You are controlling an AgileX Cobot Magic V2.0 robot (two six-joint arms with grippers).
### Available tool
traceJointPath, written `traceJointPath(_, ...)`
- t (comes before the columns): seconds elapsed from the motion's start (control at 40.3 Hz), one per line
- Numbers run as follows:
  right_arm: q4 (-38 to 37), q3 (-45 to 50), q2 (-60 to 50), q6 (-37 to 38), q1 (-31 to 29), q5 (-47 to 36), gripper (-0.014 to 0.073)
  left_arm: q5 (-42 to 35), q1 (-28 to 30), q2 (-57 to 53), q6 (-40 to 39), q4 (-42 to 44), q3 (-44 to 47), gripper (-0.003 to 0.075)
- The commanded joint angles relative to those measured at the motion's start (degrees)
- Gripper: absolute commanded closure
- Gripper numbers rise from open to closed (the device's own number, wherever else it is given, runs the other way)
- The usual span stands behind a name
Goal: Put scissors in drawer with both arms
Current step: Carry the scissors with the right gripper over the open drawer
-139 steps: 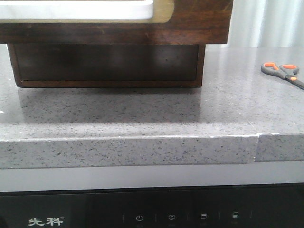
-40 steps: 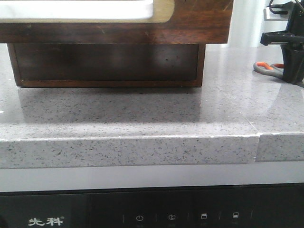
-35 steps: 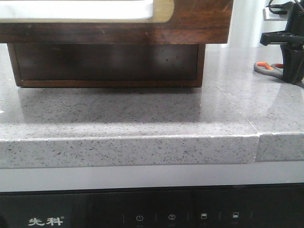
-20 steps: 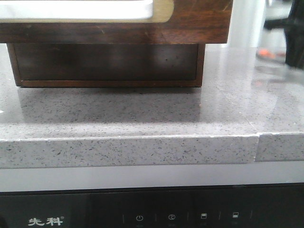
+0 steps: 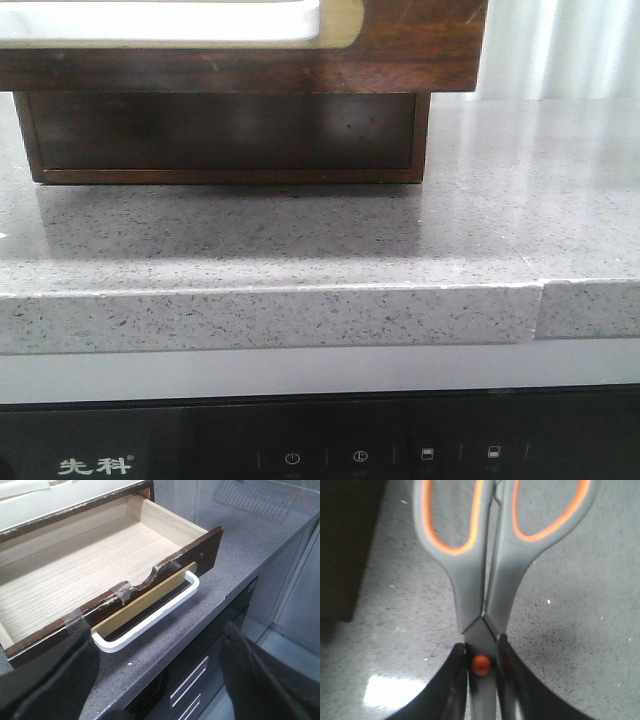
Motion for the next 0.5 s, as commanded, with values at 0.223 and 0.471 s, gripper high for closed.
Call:
traceJointPath(0.223,1.21,-1.75,-14.01,-4.32,6.85,-2.6,0.051,-4.46,-0.41,0.93,-0.61,-0.34,-1.55,0.0227)
traceJointPath(0.471,10.53,-1.75,-16.95,-16.1,15.2,-5.43,0.051,-4.46,-0.41,0.93,-0.61,-0.34,-1.55,0.0227)
